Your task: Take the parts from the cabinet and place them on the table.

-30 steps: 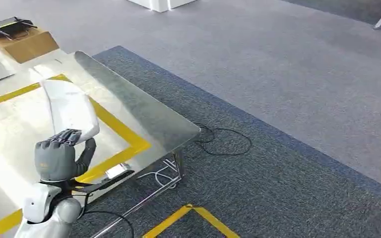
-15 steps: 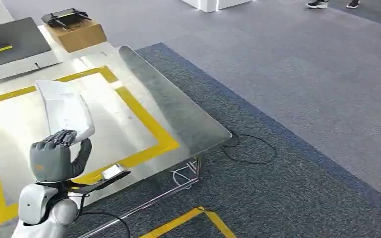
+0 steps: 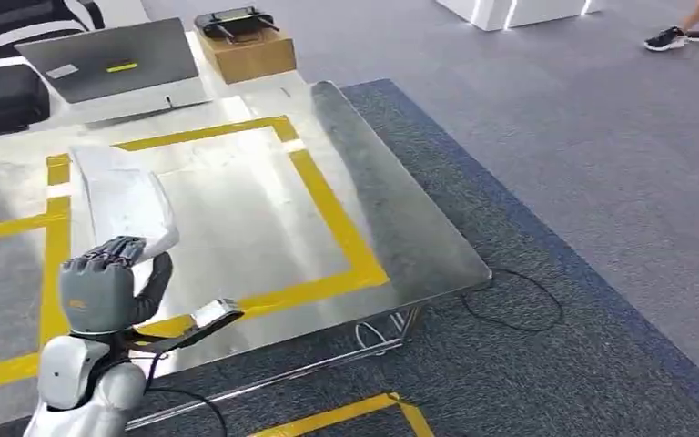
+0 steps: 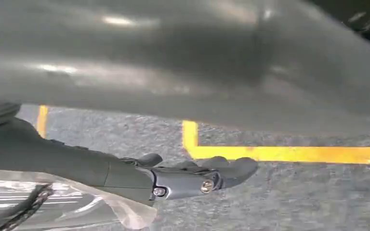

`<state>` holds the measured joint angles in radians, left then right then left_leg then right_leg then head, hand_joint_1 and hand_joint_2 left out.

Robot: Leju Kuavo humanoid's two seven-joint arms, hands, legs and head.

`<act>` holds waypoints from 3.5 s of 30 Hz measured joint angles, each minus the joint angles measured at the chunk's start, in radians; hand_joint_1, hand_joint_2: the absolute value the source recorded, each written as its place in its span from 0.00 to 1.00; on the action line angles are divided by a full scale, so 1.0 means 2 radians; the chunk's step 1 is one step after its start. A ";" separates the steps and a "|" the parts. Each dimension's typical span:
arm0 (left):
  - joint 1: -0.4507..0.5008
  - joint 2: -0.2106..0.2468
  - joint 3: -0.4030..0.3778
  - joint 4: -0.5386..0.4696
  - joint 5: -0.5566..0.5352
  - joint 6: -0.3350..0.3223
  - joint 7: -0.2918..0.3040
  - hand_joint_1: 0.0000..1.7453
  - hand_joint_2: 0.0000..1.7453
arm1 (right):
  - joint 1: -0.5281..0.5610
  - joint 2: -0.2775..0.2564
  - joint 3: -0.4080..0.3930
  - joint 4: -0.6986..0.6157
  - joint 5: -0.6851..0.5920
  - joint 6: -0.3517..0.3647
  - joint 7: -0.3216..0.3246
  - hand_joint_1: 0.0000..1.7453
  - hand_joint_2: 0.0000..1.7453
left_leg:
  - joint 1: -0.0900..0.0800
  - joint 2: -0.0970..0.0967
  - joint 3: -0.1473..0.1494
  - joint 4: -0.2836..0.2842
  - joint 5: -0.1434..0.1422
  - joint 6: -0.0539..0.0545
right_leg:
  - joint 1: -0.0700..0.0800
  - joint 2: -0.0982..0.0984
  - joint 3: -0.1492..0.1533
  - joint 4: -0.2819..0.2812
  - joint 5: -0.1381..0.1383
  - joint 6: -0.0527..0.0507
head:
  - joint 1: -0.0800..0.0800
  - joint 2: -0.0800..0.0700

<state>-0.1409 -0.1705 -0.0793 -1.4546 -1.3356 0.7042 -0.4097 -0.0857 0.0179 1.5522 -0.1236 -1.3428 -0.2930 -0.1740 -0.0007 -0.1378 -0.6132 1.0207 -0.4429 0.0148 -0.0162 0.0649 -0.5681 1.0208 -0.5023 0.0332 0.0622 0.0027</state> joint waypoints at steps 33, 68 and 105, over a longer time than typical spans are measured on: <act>-0.001 0.002 -0.002 0.003 -0.001 0.000 0.011 1.00 1.00 | -0.002 0.000 0.000 0.000 -0.006 0.001 -0.009 0.00 0.00 | -0.001 0.021 0.002 0.005 -0.010 -0.008 | -0.006 -0.009 0.007 -0.009 0.003 -0.008 | -0.001 0.000; -0.123 0.066 -0.019 0.275 -0.037 0.000 0.108 1.00 1.00 | -0.005 0.000 0.000 0.000 0.010 0.019 -0.015 0.00 0.00 | -0.001 0.066 0.003 -0.006 0.001 -0.004 | 0.000 -0.035 0.017 -0.015 -0.005 -0.003 | -0.006 0.000; -0.116 0.076 -0.024 0.275 -0.031 0.000 0.083 0.00 0.00 | -0.006 0.000 0.000 0.000 0.008 0.025 -0.016 0.00 0.00 | -0.001 0.066 0.003 -0.006 0.001 -0.004 | 0.001 -0.035 0.017 -0.015 -0.005 -0.003 | -0.006 0.000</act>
<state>-0.3720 -0.0183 -0.1282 -0.9044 -1.3973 0.7050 -0.2442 -0.0968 0.0175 1.5526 -0.1240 -1.3275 -0.2434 -0.2052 -0.0029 -0.0067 -0.6065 1.0091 -0.4414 0.0070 -0.0141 -0.0054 -0.5333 0.9900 -0.5118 0.0266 0.0499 0.0027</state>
